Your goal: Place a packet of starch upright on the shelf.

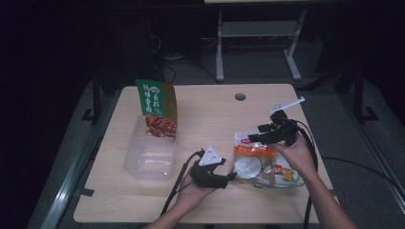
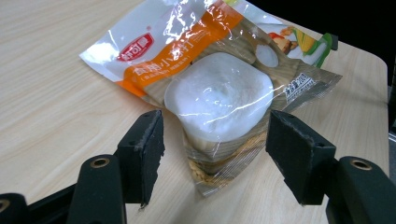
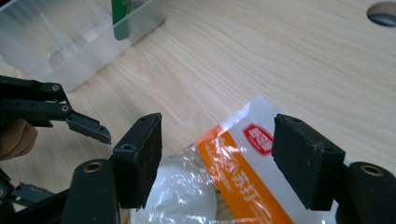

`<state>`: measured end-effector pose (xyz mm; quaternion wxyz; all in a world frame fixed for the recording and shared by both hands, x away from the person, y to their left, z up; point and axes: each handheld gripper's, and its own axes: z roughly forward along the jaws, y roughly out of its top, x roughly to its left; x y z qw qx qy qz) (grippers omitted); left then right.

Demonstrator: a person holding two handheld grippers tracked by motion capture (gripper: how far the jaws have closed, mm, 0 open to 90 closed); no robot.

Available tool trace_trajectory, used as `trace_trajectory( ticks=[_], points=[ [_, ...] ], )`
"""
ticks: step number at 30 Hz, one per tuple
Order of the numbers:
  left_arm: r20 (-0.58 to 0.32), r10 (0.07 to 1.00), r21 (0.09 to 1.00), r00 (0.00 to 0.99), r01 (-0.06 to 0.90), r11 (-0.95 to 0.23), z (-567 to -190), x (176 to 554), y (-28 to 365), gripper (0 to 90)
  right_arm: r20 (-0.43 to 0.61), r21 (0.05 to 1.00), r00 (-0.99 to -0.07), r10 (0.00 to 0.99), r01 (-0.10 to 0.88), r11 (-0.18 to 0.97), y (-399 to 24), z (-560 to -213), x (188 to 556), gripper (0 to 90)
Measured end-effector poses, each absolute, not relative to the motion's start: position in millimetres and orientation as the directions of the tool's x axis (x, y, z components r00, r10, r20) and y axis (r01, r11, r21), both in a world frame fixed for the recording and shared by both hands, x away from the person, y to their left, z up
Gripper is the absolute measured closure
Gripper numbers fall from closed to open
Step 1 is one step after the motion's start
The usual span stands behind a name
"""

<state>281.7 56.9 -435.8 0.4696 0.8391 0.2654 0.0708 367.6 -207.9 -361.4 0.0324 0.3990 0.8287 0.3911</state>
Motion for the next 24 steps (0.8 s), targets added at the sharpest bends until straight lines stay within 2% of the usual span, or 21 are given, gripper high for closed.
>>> trace_trajectory(
  ticks=[12,24],
  points=[
    [-0.143,0.515,0.808,0.845,0.4,-0.432,-444.8,294.1,42.0,43.7,0.255,0.636,-0.634,0.73,0.678,0.368,-237.6,-378.2,355.8,33.3],
    [-0.149,0.538,0.788,0.83,0.429,-0.442,-451.8,302.2,33.0,39.2,0.249,0.598,-0.585,0.772,0.72,0.352,-260.2,-399.2,348.4,34.9]
  ],
)
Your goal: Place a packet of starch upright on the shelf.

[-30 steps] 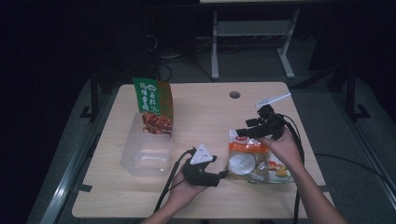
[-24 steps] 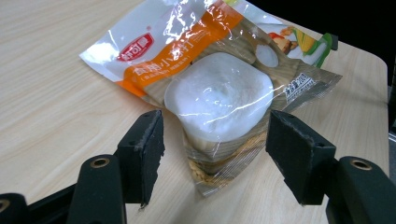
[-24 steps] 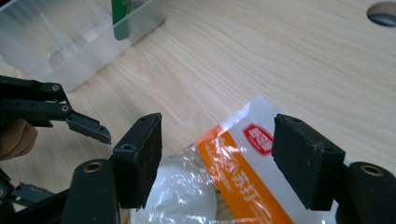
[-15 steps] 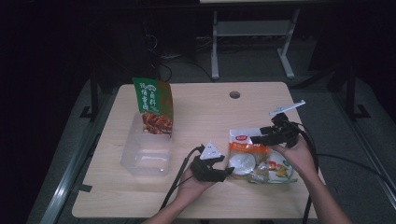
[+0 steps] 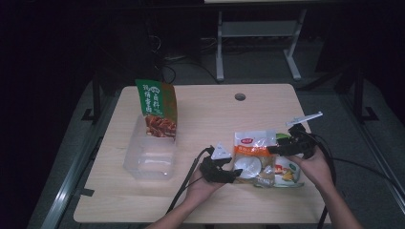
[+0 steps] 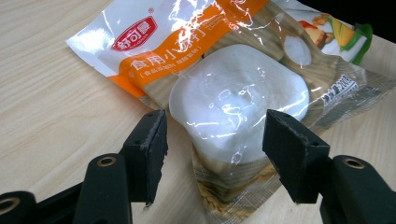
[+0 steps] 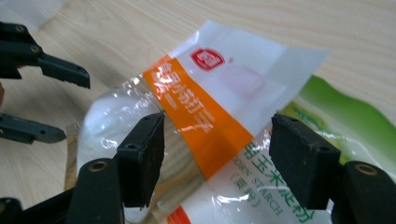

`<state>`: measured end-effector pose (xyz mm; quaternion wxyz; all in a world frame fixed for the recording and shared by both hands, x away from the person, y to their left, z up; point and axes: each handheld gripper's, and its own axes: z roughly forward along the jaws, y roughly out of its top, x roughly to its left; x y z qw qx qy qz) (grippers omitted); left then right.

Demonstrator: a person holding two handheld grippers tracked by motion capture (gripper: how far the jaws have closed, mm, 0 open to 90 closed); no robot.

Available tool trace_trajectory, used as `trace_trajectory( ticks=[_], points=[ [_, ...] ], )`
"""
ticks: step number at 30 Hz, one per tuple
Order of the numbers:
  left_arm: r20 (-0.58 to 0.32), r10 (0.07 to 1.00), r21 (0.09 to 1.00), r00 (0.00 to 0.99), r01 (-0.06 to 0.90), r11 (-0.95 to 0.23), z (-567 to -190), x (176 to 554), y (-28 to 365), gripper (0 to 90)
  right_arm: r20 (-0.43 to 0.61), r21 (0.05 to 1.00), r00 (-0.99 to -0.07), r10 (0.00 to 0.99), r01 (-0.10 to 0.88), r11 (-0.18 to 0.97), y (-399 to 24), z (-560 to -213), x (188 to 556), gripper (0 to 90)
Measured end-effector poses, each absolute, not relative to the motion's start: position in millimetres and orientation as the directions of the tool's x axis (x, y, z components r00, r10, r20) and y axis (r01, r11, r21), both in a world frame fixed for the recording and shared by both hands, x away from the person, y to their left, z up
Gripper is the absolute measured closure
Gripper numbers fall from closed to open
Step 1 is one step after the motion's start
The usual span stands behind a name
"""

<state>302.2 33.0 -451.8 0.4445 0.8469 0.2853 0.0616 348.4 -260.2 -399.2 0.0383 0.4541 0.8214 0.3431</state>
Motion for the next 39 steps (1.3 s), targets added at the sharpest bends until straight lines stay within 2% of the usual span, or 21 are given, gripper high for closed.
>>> trace_trajectory(
  ticks=[6,12,18,23,25,30,39],
  points=[
    [-0.171,0.548,0.779,0.819,0.453,-0.433,-455.9,306.4,28.9,37.6,0.276,0.571,-0.558,0.782,0.75,0.333,-265.6,-410.3,349.8,37.3],
    [-0.176,0.539,0.771,0.823,0.456,-0.445,-459.2,308.5,27.9,38.8,0.32,0.559,-0.567,0.759,0.76,0.332,-263.2,-420.9,354.8,48.5],
    [-0.213,0.534,0.764,0.818,0.48,-0.43,-459.8,311.3,28.6,40.3,0.348,0.542,-0.579,0.737,0.766,0.346,-254.3,-429.1,359.9,63.3],
    [-0.228,0.537,0.758,0.812,0.494,-0.425,-460.4,312.7,30.0,38.3,0.378,0.542,-0.589,0.715,0.767,0.345,-252.8,-428.7,360.7,83.5],
    [-0.238,0.54,0.756,0.807,0.503,-0.42,-461.3,313.5,30.5,36.7,0.381,0.548,-0.6,0.703,0.759,0.351,-251.9,-427.0,359.3,88.9],
    [-0.263,0.545,0.749,0.796,0.525,-0.405,-462.8,316.5,32.3,29.6,0.366,0.587,-0.644,0.672,0.72,0.37,-249.4,-417.8,352.6,89.6],
    [-0.352,0.522,0.743,0.777,0.571,-0.349,-460.4,322.9,38.4,29.0,0.342,0.661,-0.711,0.615,0.647,0.38,-241.3,-400.2,342.9,89.8]
  ],
)
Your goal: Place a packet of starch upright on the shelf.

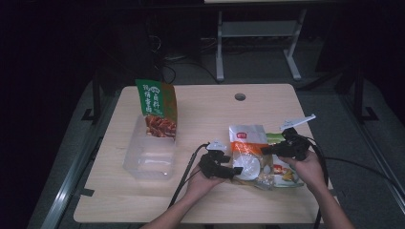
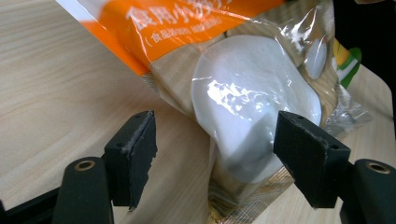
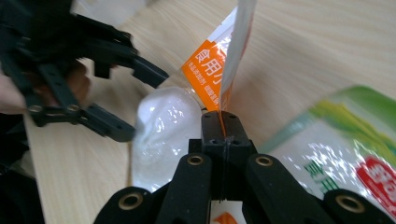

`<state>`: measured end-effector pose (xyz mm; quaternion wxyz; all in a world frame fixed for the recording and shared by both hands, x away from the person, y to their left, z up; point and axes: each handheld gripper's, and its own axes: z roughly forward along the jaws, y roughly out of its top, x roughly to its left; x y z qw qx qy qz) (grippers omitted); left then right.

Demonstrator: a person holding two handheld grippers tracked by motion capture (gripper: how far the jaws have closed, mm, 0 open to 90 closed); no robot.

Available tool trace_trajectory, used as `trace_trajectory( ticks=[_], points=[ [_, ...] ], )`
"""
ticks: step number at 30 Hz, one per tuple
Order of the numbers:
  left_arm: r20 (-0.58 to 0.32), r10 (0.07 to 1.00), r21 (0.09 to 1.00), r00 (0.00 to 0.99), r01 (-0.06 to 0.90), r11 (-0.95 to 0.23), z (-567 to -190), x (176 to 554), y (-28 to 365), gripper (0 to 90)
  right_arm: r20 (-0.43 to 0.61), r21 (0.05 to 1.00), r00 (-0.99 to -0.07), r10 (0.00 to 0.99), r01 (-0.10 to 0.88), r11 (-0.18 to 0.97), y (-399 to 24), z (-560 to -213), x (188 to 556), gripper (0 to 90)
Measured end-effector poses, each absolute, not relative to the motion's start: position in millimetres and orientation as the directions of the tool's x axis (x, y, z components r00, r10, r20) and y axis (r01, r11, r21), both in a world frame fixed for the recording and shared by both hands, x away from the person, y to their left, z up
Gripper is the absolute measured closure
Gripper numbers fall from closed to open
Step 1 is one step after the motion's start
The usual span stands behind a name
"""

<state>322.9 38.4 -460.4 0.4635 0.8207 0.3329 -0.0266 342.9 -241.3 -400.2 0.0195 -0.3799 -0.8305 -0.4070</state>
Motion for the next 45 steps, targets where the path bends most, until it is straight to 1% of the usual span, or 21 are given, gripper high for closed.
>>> trace_trajectory(
  ticks=[2,5,7,9,11,12,13,14,15,16,17,18,24,26,28,29,34,36,39,41,45],
  points=[
    [-0.385,0.514,0.742,0.767,0.588,-0.321,-460.5,325.1,39.7,29.6,0.337,0.679,-0.725,0.601,0.629,0.378,-239.5,-396.1,340.7,89.8],
    [-0.47,0.482,0.723,0.739,0.636,-0.27,-462.0,329.3,42.8,31.8,0.326,0.701,-0.744,0.583,0.604,0.379,-236.5,-391.2,337.5,89.8],
    [-0.52,0.449,0.714,0.727,0.658,-0.24,-463.2,330.9,43.8,39.1,0.331,0.712,-0.75,0.572,0.597,0.37,-234.3,-387.7,335.1,89.8],
    [-0.535,0.418,0.719,0.734,0.655,-0.231,-462.4,331.7,45.1,47.3,0.314,0.726,-0.765,0.562,0.575,0.377,-231.3,-385.0,333.7,89.8],
    [-0.533,0.412,0.734,0.739,0.646,-0.209,-459.4,329.4,44.2,58.8,0.309,0.728,-0.771,0.557,0.568,0.383,-228.2,-383.3,332.6,89.8],
    [-0.515,0.42,0.742,0.747,0.634,-0.218,-458.0,328.6,44.2,61.9,0.31,0.728,-0.774,0.552,0.566,0.385,-226.8,-383.0,332.5,89.8],
    [-0.492,0.436,0.756,0.754,0.618,-0.217,-456.8,326.7,44.1,69.5,0.309,0.733,-0.777,0.549,0.562,0.383,-224.9,-381.6,331.8,89.8],
    [-0.486,0.435,0.762,0.758,0.612,-0.214,-456.1,326.4,45.8,69.5,0.309,0.733,-0.777,0.549,0.562,0.383,-224.9,-381.6,331.8,89.8],
    [-0.489,0.435,0.763,0.756,0.612,-0.207,-455.4,326.1,48.1,72.0,0.308,0.737,-0.78,0.546,0.558,0.382,-224.4,-380.9,331.9,89.8],
    [-0.486,0.437,0.769,0.757,0.608,-0.197,-454.4,325.8,50.3,75.6,0.304,0.741,-0.781,0.546,0.554,0.379,-223.7,-380.2,331.9,89.9],
    [-0.481,0.446,0.773,0.754,0.605,-0.189,-452.9,325.4,52.3,81.1,0.304,0.745,-0.781,0.545,0.551,0.375,-222.3,-378.4,332.1,89.8],
    [-0.472,0.455,0.778,0.755,0.6,-0.189,-451.4,325.2,53.7,81.1,0.304,0.745,-0.781,0.545,0.551,0.375,-222.3,-378.4,332.1,89.8],
    [-0.392,0.521,0.815,0.758,0.549,-0.187,-440.0,323.6,65.3,87.9,0.301,0.768,-0.794,0.528,0.53,0.359,-212.6,-374.7,335.3,89.8],
    [-0.345,0.543,0.827,0.766,0.521,-0.209,-436.4,321.7,69.4,88.3,0.306,0.772,-0.794,0.526,0.53,0.35,-208.5,-375.1,336.8,89.7],
    [-0.317,0.561,0.833,0.765,0.508,-0.221,-435.0,319.5,72.5,88.4,0.298,0.778,-0.797,0.525,0.522,0.351,-205.6,-378.2,339.6,89.6],
    [-0.286,0.569,0.834,0.771,0.493,-0.249,-435.1,319.2,75.1,88.4,0.304,0.773,-0.792,0.528,0.53,0.348,-204.4,-379.7,340.1,89.5],
    [-0.271,0.585,0.834,0.764,0.49,-0.254,-440.5,315.6,77.8,88.7,0.293,0.755,-0.79,0.539,0.537,0.377,-200.8,-393.3,341.8,88.6],
    [-0.257,0.589,0.836,0.766,0.482,-0.261,-439.9,314.1,76.4,88.6,0.295,0.75,-0.79,0.538,0.54,0.381,-201.5,-393.2,342.3,87.7],
    [-0.236,0.585,0.838,0.776,0.467,-0.282,-439.3,312.8,74.9,88.6,0.26,0.746,-0.798,0.543,0.523,0.412,-200.3,-390.5,340.7,83.6],
    [-0.223,0.583,0.839,0.781,0.458,-0.293,-438.7,312.4,73.8,88.5,0.245,0.748,-0.803,0.543,0.513,0.421,-200.7,-389.1,339.7,77.9],
    [-0.214,0.582,0.839,0.785,0.452,-0.301,-437.4,312.4,72.0,88.6,0.246,0.738,-0.808,0.535,0.514,0.437,-199.6,-389.4,339.8,75.1]
  ],
)
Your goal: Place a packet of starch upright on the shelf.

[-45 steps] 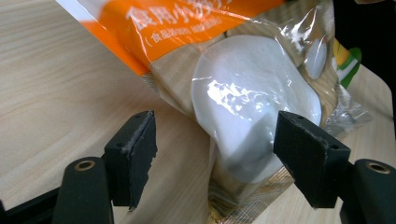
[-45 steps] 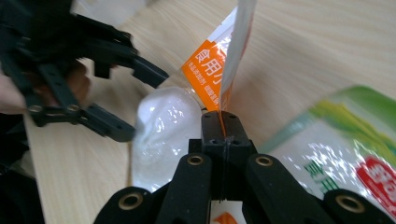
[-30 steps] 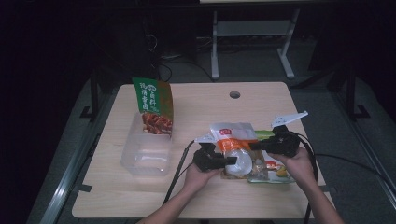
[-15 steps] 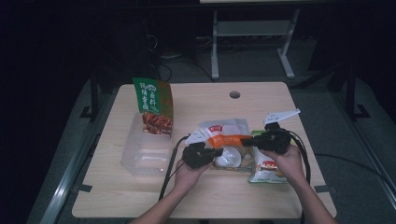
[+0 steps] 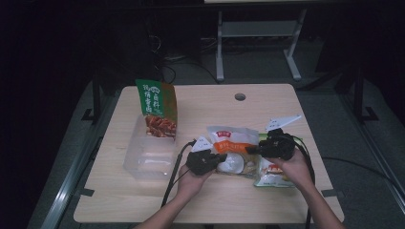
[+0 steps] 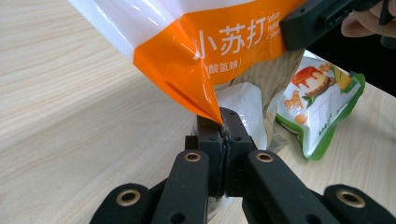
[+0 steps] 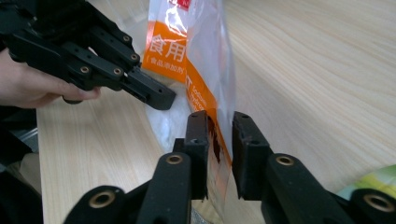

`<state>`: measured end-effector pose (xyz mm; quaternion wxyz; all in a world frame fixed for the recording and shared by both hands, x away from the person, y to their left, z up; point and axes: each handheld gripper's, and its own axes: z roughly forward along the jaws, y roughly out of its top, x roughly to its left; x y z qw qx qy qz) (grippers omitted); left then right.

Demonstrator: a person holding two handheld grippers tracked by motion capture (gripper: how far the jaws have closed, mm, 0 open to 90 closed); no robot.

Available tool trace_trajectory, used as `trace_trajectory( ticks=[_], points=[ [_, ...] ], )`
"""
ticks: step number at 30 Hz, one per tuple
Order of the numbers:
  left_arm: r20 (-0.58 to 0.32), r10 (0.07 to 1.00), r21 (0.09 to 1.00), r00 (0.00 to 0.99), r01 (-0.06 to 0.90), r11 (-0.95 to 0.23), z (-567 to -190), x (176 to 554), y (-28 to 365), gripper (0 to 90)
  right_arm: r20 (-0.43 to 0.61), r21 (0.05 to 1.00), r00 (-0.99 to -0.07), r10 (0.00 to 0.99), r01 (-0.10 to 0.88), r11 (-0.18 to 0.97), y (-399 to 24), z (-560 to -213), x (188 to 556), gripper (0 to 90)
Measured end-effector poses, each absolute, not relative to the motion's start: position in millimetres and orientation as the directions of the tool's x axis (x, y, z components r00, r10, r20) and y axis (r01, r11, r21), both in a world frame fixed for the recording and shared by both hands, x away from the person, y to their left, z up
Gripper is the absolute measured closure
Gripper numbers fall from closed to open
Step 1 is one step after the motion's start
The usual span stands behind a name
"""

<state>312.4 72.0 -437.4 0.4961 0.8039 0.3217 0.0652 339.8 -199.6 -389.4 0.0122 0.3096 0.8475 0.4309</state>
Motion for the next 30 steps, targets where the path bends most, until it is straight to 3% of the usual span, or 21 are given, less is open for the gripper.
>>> trace_trajectory(
  ticks=[6,14,30],
  points=[
    [-0.191,0.571,0.837,0.798,0.436,-0.33,-436.5,311.9,70.8,88.3,0.25,0.717,-0.827,0.504,0.508,0.478,-188.1,-392.5,345.0,72.6],
    [-0.186,0.568,0.837,0.802,0.432,-0.336,-435.9,311.1,72.6,85.9,0.234,0.69,-0.83,0.507,0.509,0.514,-174.5,-389.1,348.8,86.6],
    [-0.137,0.591,0.845,0.795,0.405,-0.349,-433.5,288.8,84.6,60.5,0.234,0.732,-0.82,0.523,0.502,0.46,-180.1,-380.2,341.2,89.8]
  ],
)
